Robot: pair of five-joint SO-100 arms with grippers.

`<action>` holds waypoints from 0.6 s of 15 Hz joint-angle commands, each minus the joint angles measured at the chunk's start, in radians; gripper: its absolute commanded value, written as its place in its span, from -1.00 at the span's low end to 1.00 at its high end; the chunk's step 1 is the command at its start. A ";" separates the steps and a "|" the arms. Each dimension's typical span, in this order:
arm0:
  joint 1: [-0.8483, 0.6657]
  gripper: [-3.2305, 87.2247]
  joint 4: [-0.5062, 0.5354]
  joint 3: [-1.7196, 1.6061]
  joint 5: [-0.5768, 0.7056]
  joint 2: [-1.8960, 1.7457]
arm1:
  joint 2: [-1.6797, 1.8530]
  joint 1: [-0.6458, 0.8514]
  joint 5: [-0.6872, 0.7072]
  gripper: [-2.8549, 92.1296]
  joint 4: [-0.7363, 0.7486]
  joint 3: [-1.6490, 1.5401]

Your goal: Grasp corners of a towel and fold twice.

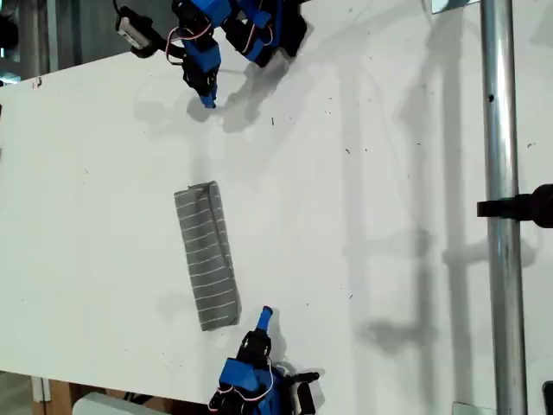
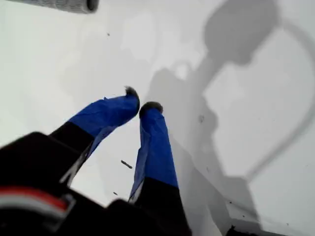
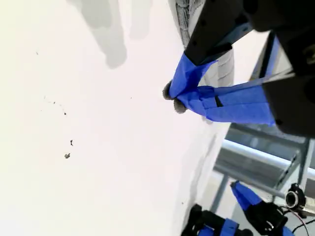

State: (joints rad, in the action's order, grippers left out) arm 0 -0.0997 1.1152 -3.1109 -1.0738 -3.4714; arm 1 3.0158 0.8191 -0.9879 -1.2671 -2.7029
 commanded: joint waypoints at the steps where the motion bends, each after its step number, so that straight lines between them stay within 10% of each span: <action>1: -0.014 -0.99 -0.006 -0.008 -0.002 -0.002 | 0.067 -0.017 -0.029 -0.88 -0.008 -0.008; 9: -0.012 -0.99 0.014 -0.008 -0.025 -0.002 | -1.401 -0.143 0.311 -0.33 0.522 0.802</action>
State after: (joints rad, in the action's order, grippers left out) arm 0 -0.1089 1.1183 -3.1140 -1.0845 -3.4714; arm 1 1.7579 0.6918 -0.7010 -0.7931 -2.0509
